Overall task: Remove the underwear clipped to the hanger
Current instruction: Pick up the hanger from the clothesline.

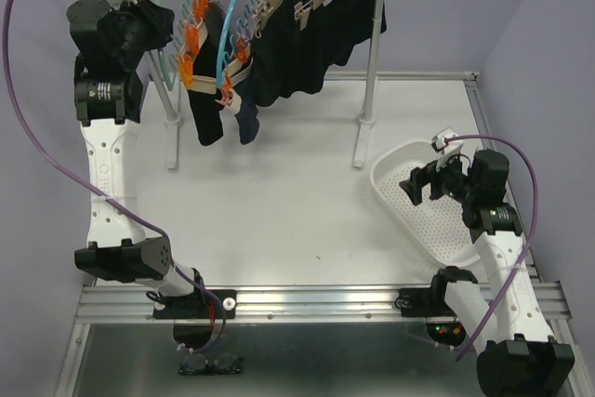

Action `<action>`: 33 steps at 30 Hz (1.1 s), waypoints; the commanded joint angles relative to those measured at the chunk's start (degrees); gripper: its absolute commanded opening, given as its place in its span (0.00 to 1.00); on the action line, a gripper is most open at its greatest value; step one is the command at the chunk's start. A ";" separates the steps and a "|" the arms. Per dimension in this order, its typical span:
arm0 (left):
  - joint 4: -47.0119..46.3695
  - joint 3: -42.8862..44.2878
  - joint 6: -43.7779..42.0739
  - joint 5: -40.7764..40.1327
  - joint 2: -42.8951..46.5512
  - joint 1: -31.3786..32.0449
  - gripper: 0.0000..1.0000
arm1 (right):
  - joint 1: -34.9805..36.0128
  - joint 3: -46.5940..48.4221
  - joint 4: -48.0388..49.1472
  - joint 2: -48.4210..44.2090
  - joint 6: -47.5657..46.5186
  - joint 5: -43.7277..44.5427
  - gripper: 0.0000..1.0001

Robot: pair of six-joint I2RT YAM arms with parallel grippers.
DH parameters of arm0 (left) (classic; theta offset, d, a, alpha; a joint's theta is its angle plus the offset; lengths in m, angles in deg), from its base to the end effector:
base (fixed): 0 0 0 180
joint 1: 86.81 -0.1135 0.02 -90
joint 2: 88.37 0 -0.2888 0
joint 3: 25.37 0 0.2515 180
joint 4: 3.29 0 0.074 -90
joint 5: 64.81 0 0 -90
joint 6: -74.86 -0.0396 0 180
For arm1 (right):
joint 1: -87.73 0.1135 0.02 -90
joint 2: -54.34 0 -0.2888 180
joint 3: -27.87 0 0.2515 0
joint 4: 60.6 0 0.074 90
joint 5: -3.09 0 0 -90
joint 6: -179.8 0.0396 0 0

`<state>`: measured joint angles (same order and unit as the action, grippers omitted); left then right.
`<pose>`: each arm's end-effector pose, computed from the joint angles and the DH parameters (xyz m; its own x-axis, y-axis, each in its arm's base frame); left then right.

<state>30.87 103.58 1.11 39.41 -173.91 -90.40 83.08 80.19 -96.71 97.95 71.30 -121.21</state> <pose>0.2912 0.0085 0.5923 0.1033 -0.2653 -0.9586 0.2189 0.9462 -0.2383 0.1555 0.0097 0.3017 -0.2980 -0.2388 -0.9242 -0.5549 0.8311 -0.0358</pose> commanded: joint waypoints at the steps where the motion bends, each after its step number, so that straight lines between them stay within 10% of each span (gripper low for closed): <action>1: -10.43 -2.47 -1.92 -1.21 5.55 -0.18 0.00 | 0.07 -0.03 0.77 -0.37 -0.83 -0.24 1.00; 33: -8.49 -61.25 17.14 3.01 56.69 -0.18 0.00 | 0.07 -0.11 0.60 -1.16 -1.98 -0.94 1.00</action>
<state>29.99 46.86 11.78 38.91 -123.12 -90.40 83.08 80.19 -96.75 97.82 70.29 -121.28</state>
